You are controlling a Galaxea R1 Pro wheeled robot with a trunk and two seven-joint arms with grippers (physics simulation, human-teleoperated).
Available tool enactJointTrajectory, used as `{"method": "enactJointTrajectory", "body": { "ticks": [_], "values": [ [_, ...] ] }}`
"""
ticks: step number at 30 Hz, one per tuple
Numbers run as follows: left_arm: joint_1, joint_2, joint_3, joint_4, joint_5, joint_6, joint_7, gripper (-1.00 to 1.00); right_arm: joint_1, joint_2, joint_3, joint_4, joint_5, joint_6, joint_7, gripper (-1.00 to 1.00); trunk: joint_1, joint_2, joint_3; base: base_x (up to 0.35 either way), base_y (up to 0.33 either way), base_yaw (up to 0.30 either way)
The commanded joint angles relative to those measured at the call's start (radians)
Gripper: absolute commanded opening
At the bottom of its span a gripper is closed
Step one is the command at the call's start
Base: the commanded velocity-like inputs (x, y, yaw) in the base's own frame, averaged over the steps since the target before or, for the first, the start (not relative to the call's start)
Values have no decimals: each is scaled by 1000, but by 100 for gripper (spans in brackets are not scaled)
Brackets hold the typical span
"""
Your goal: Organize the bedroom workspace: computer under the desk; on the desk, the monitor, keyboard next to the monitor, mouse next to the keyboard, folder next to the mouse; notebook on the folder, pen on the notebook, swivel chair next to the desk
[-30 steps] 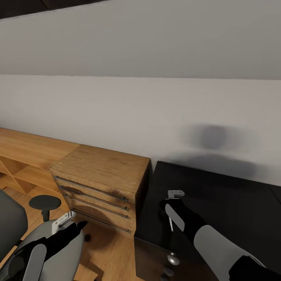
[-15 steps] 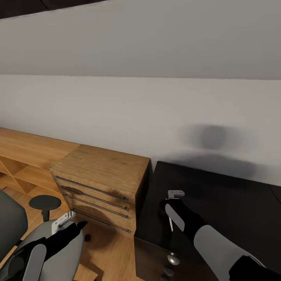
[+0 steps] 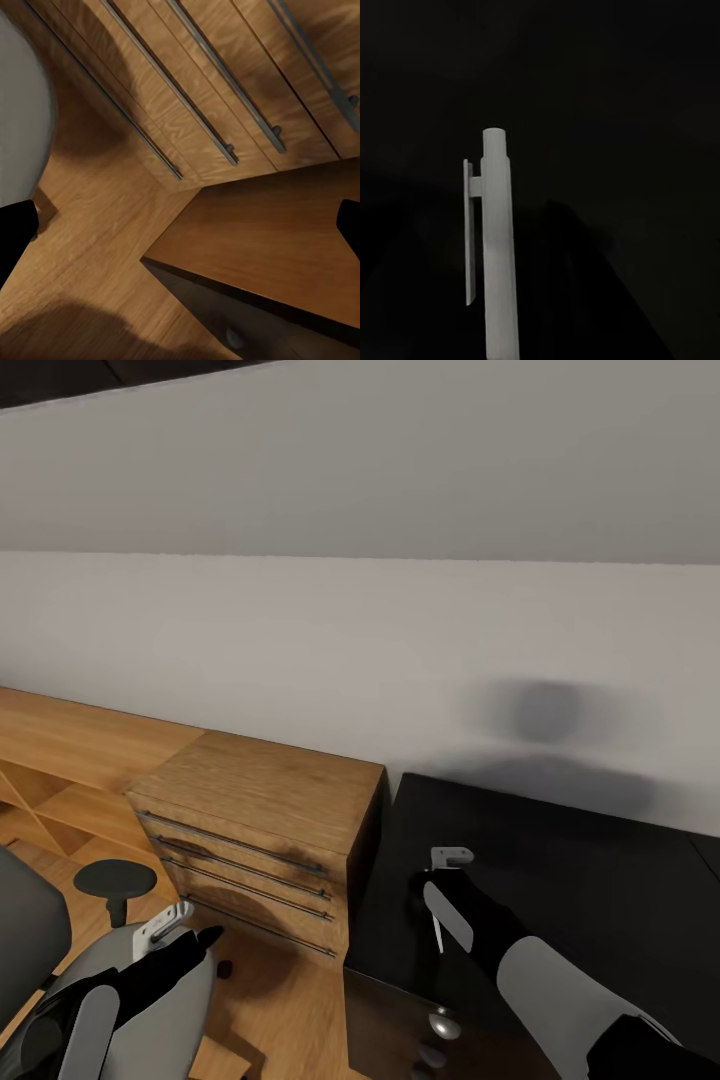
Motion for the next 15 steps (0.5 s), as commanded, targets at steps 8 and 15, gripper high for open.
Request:
{"method": "enactJointTrajectory", "body": {
  "ticks": [8,15],
  "values": [
    [-1,-1,2,-1,11,5,9,100,-1,-1,-3,3,-6,21,-10,-100,0,-1,-1,0,0,0],
    [-1,-1,2,-1,11,5,9,100,-1,-1,-39,1,-6,49,-10,-100,0,-1,-1,0,0,0]
  ]
}}
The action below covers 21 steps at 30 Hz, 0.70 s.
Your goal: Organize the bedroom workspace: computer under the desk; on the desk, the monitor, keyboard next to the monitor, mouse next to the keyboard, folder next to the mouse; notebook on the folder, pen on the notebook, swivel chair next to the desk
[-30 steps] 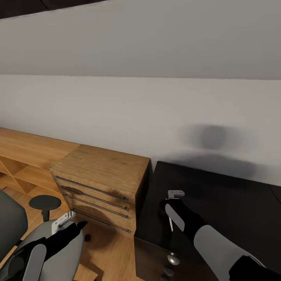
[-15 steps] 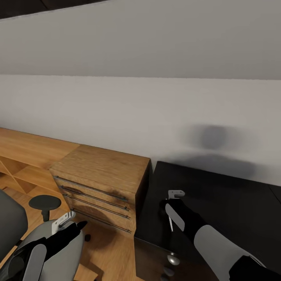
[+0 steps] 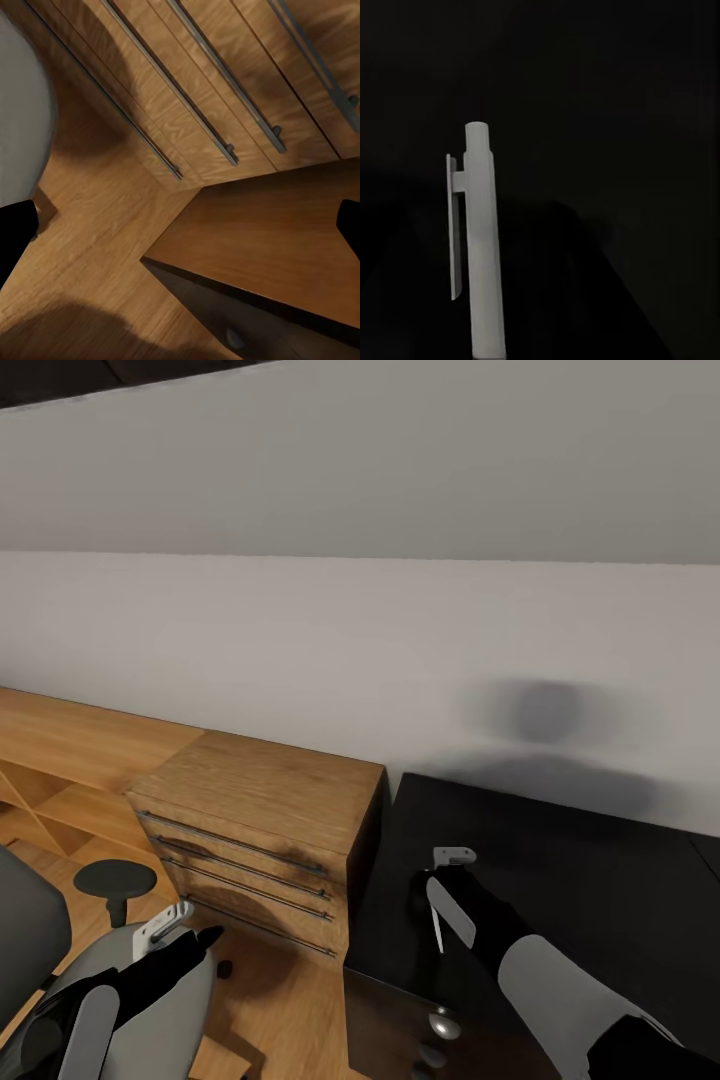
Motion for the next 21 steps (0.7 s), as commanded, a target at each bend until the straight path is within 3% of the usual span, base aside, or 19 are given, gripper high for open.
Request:
{"method": "enactJointTrajectory", "body": {
  "ticks": [1,21],
  "values": [
    [-1,-1,2,-1,11,5,9,100,0,-1,4,9,-13,15,-8,-100,0,-1,-1,0,0,0],
    [-1,-1,1,-1,11,5,9,100,0,-1,-45,9,-14,79,-8,-100,0,-1,-1,0,0,0]
  ]
}}
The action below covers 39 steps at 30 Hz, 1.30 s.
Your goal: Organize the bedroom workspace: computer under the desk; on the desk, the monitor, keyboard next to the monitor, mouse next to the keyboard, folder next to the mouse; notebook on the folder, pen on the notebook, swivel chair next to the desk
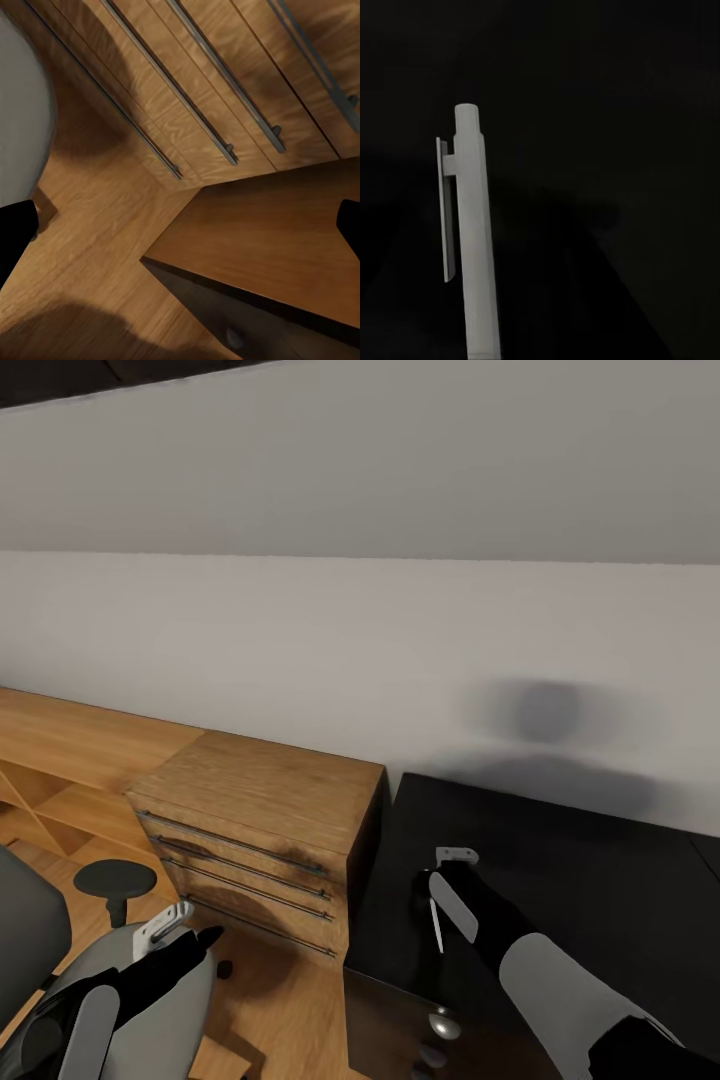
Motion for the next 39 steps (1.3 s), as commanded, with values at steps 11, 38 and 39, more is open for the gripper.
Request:
{"method": "enactJointTrajectory", "body": {
  "ticks": [11,38,39],
  "values": [
    [-1,-1,1,-1,11,5,9,100,0,-1,-92,-28,-15,105,-8,-100,0,-1,-1,0,0,0],
    [-1,-1,2,-1,11,5,8,100,0,-1,-101,-41,-13,124,-8,-100,-8,13,5,0,0,0],
    [-1,-1,2,-1,11,5,8,100,0,-1,-101,-41,-13,124,-8,-100,-11,20,8,0,0,0]
  ]
}}
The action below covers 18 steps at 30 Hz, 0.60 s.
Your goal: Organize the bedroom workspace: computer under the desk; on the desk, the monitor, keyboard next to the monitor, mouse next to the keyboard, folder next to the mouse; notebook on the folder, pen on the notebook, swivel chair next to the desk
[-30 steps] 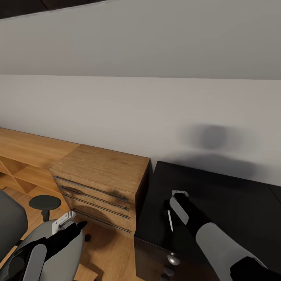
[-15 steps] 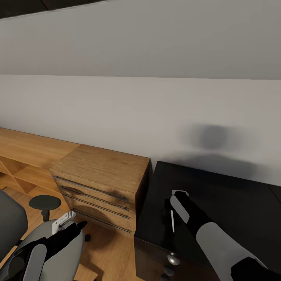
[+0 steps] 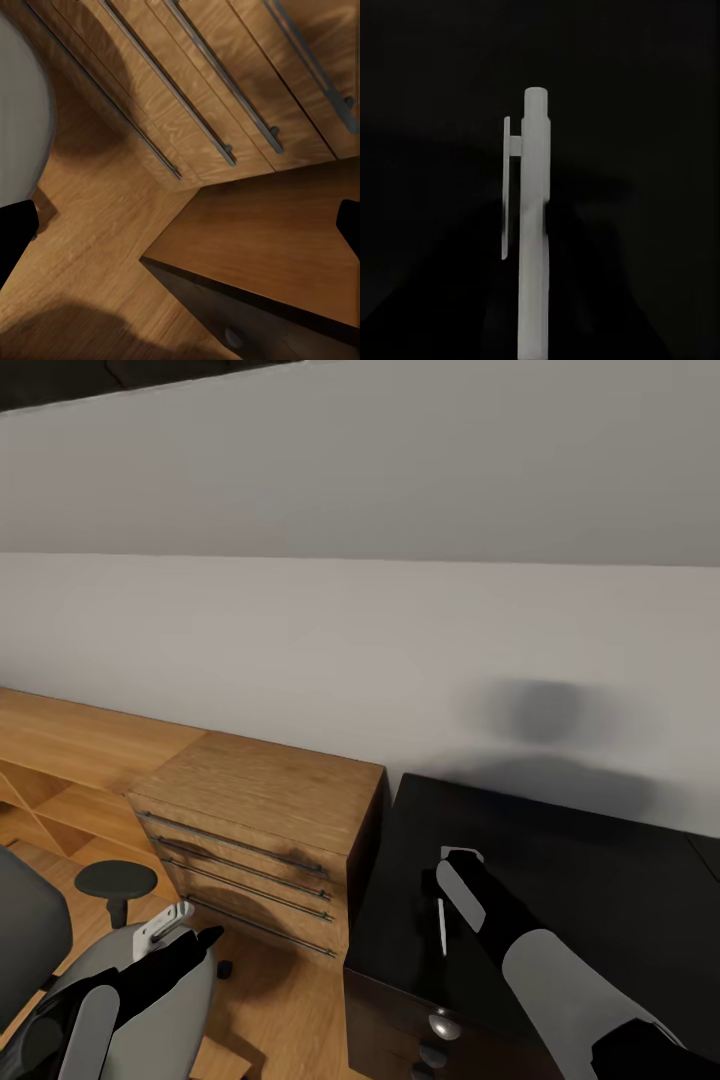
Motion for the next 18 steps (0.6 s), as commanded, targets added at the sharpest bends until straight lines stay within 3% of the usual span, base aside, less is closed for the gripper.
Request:
{"method": "enactJointTrajectory", "body": {
  "ticks": [1,12,18],
  "values": [
    [-1,-1,2,-1,11,5,8,100,-1,-1,4,-1,-12,1,-10,-100,-4,7,2,0,0,0],
    [-1,1,1,8,4,5,7,100,0,-2,4,-51,-6,1,-15,-100,-46,84,37,0,0,0],
    [-1,-1,0,24,-2,-4,15,100,14,-33,6,-161,-4,3,-16,-100,-69,126,55,0,0,0]
  ]
}}
